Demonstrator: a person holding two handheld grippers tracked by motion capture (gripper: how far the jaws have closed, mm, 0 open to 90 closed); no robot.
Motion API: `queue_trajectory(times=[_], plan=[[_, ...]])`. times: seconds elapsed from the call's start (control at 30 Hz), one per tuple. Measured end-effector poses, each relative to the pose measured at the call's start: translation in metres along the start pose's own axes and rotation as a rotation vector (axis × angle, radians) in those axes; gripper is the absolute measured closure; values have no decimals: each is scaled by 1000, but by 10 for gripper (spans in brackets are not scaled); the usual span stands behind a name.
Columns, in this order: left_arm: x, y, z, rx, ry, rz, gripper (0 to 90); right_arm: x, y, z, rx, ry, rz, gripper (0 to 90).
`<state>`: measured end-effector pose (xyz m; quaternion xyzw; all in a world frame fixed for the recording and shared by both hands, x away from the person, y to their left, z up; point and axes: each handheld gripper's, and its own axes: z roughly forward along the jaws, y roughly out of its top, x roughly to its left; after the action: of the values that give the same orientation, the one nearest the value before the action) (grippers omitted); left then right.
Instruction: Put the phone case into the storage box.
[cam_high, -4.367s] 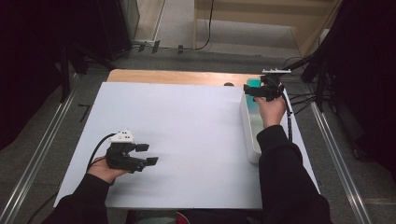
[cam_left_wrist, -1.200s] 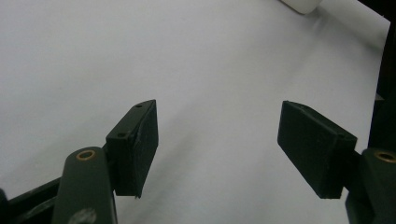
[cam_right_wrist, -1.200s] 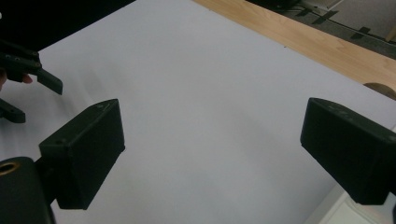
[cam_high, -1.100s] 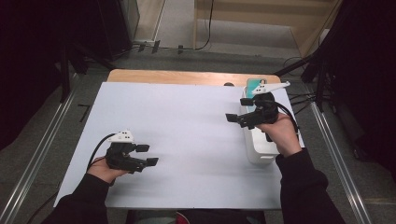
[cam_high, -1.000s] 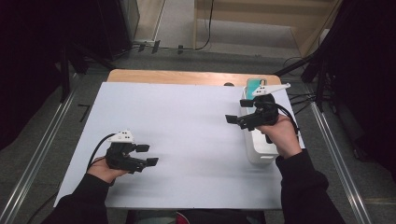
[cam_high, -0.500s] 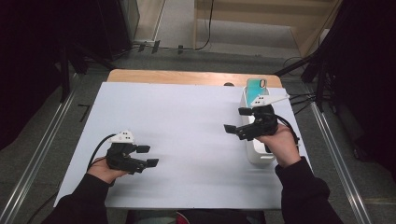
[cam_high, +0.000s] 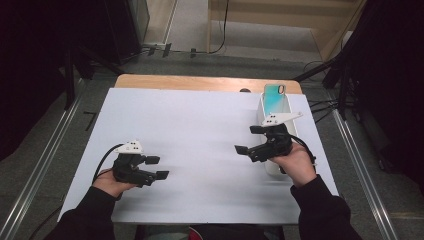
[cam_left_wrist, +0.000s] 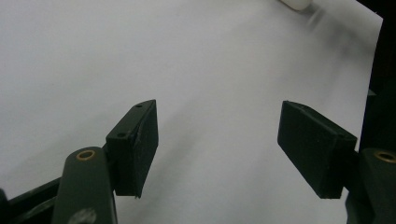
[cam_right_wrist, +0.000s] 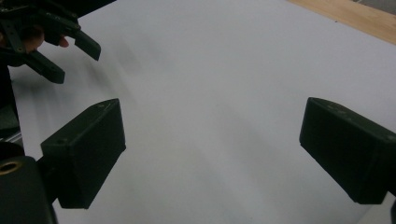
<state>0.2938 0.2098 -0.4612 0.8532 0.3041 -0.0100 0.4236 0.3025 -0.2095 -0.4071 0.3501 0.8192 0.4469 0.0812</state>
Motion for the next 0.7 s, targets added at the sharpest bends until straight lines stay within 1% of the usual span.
queue_trajectory(times=[0.07, 0.23, 0.3, 0.33, 0.4, 0.5, 0.57, 0.7], plan=[[0, 0, 0, 0, -1, 3, 289, 1, -2, 0, 4, 0, -3, 160], [0, 0, 1, 0, -1, 1, 289, 4, -9, 2, 21, 8, 1, 160], [0, 0, 0, 1, 0, 3, 289, 5, -11, 2, 23, 12, -6, 160], [0, 0, 0, 0, -1, 3, 289, 7, -12, 2, 28, 10, 1, 160], [0, 0, 0, 0, -1, 1, 289, 8, -15, 2, 28, 12, -6, 160], [0, 0, 0, 0, -1, 1, 289, 10, -19, 2, 41, 21, -3, 160], [0, 0, 1, -3, -2, 3, 289, 11, -22, 1, 42, 19, -7, 160], [0, 0, 1, 3, -3, 5, 289, 13, -27, 1, 51, 32, 4, 160]])
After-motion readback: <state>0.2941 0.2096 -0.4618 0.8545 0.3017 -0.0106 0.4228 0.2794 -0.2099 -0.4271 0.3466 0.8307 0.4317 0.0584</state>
